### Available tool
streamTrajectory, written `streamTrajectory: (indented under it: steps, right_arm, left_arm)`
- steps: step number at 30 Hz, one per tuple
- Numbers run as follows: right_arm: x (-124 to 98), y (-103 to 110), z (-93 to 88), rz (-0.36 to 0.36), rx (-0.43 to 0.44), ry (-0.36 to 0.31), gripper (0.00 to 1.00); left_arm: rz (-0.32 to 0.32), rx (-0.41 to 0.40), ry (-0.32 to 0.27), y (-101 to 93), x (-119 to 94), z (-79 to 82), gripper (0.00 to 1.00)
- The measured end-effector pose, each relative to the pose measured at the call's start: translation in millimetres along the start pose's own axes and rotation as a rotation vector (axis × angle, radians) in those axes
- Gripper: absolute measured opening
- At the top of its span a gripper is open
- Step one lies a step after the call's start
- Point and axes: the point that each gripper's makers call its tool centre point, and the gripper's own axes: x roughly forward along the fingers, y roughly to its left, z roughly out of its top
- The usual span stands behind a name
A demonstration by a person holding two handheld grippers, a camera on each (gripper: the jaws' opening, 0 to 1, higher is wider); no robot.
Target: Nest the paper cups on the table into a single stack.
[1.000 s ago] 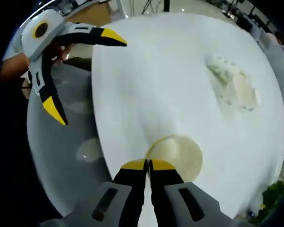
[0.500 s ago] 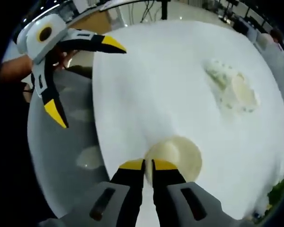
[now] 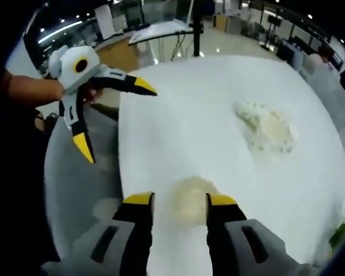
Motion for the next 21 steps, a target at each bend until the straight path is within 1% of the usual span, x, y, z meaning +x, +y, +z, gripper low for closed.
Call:
streamTrajectory:
  steps: [3, 4, 7, 8, 9, 11, 12, 14, 16, 18, 20, 21]
  right_arm:
    - [-12, -5, -3.2, -0.014, 0.033, -0.054, 0.36]
    - [-18, -10, -4.3, -0.03, 0.039, -0.09, 0.38]
    - [-31, -19, -11.8, -0.069, 0.077, -0.155, 0.44]
    - [-36, -21, -14.5, -0.08, 0.087, -0.19, 0.45]
    - [-39, -23, -16.5, -0.085, 0.097, -0.21, 0.47]
    - [-48, -19, -22.7, -0.069, 0.091, -0.27, 0.48]
    - [-52, -19, -30.5, -0.072, 0.103, -0.281, 0.49]
    - [-56, -21, -36.6, -0.087, 0.11, -0.328, 0.55]
    - [-60, -22, -48.9, -0.103, 0.127, -0.354, 0.6]
    - [-65, -24, -56.9, -0.125, 0.139, -0.402, 0.64]
    - [-68, -25, -63.4, -0.144, 0.163, -0.431, 0.65]
    - [-70, -25, -67.2, -0.156, 0.18, -0.457, 0.66]
  left_arm:
    - [0.004, -0.004, 0.0, 1.6, 1, -0.6, 0.98]
    - [0.004, -0.002, 0.001, 1.4, 1, -0.9, 0.98]
    - [-0.006, 0.009, -0.015, -0.2, 2, 1.3, 0.98]
    - [-0.006, 0.009, -0.016, -0.6, 2, 1.9, 0.98]
    - [-0.006, 0.009, -0.014, -0.7, 3, 1.5, 0.98]
    - [-0.004, -0.002, 0.0, 0.8, 4, -1.6, 0.98]
    - [-0.004, -0.002, 0.001, 0.8, 4, -1.3, 0.98]
    - [-0.001, -0.008, -0.003, 1.5, 3, -0.1, 0.98]
    - [0.009, -0.018, -0.014, 4.4, 2, 1.7, 0.98]
    - [0.011, -0.028, -0.018, 5.8, 2, 1.9, 0.98]
    - [0.009, -0.029, -0.028, 6.4, 3, 3.3, 0.98]
    - [0.007, -0.027, -0.032, 7.3, 3, 3.7, 0.98]
